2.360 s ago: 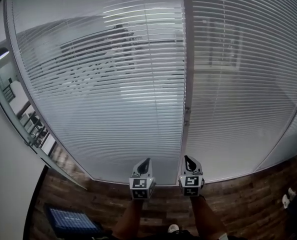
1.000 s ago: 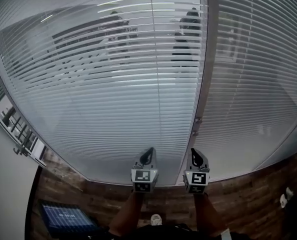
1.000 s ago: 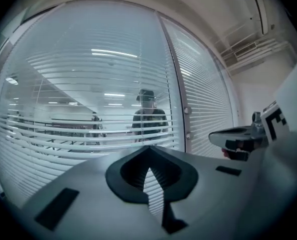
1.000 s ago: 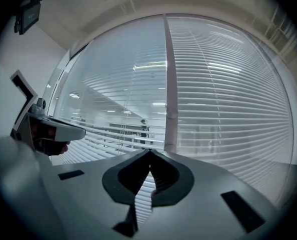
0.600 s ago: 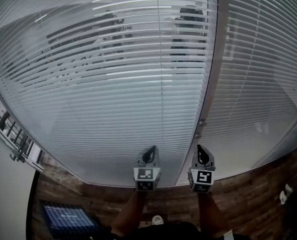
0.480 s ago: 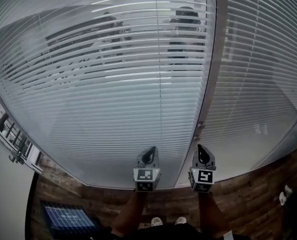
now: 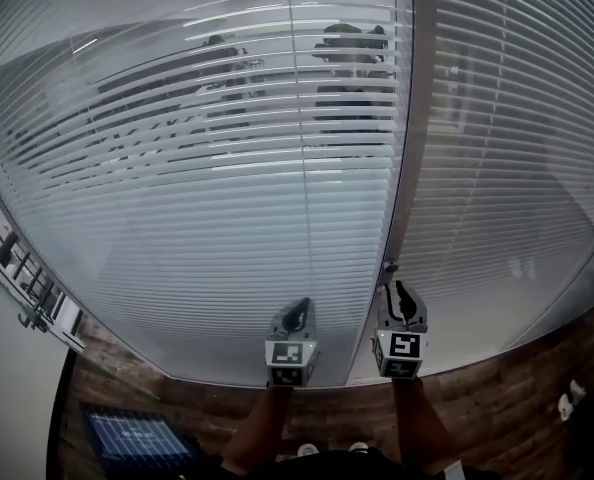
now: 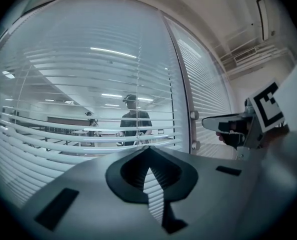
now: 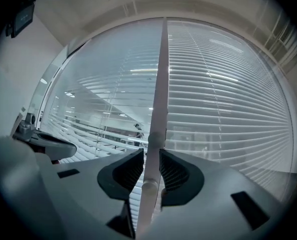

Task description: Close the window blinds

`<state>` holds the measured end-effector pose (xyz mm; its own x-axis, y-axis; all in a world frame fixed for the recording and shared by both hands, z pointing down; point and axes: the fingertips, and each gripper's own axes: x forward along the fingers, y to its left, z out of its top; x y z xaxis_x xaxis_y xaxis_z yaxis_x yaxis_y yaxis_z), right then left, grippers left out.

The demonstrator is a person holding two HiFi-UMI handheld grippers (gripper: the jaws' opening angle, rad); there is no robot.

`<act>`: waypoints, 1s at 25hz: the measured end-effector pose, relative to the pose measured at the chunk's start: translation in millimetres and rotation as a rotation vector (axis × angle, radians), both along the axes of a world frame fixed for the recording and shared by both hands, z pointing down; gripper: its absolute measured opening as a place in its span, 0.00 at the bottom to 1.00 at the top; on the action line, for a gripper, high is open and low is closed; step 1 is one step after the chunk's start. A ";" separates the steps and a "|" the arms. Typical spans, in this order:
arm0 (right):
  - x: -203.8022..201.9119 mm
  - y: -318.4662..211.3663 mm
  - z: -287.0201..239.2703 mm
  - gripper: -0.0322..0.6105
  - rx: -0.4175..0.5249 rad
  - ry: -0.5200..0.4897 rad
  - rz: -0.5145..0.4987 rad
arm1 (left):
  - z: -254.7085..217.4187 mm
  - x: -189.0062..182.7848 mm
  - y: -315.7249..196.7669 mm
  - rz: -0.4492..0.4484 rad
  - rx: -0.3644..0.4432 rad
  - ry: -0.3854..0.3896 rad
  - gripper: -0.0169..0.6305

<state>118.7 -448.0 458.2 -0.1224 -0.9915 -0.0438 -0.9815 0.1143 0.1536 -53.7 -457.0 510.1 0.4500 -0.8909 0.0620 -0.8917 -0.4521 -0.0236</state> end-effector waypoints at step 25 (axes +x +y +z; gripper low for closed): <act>3.4 -28.0 -17.9 0.24 0.052 0.046 -0.033 | -2.4 3.9 -9.4 -0.059 0.009 0.004 0.02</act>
